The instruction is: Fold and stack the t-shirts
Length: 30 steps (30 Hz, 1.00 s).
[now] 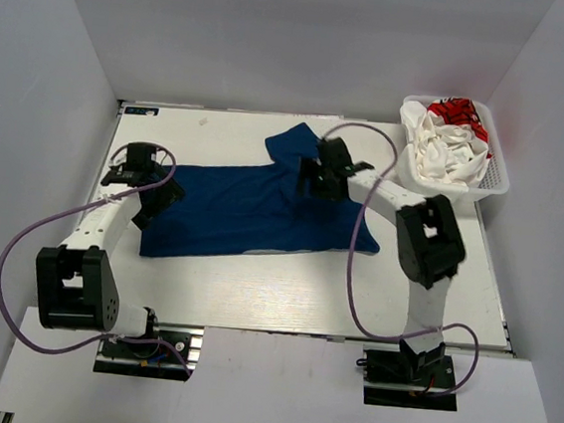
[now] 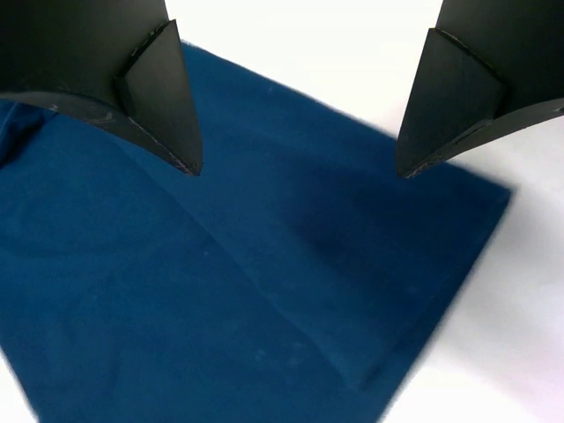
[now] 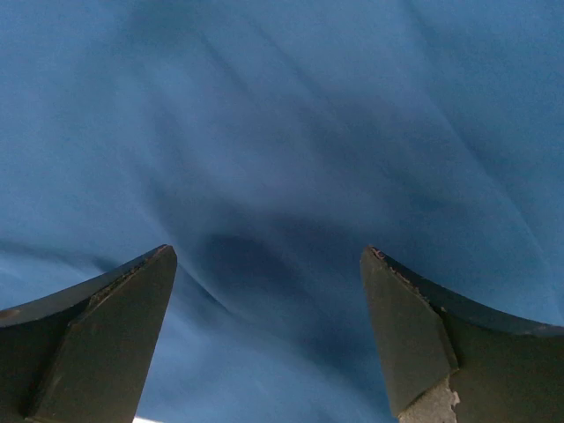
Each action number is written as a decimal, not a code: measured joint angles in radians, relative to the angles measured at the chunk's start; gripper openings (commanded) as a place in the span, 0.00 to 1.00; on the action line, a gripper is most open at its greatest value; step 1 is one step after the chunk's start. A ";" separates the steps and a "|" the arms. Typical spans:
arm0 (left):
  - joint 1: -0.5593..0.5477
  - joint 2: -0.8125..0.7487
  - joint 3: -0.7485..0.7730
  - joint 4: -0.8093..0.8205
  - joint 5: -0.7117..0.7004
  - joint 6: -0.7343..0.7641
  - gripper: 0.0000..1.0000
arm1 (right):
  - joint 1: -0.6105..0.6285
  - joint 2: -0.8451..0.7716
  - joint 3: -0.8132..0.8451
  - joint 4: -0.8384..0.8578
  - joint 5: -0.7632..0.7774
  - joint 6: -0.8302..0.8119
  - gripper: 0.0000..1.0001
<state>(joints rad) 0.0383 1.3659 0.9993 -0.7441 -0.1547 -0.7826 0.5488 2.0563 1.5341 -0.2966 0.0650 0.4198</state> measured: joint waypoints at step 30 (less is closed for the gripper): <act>-0.051 -0.156 -0.215 0.051 0.036 -0.039 1.00 | -0.110 -0.841 -0.788 -0.169 0.164 0.145 0.90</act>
<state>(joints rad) -0.0124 1.2102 0.7841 -0.6933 -0.1184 -0.8219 0.4385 1.2152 0.7460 -0.4656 0.2291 0.5652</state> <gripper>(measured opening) 0.997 0.904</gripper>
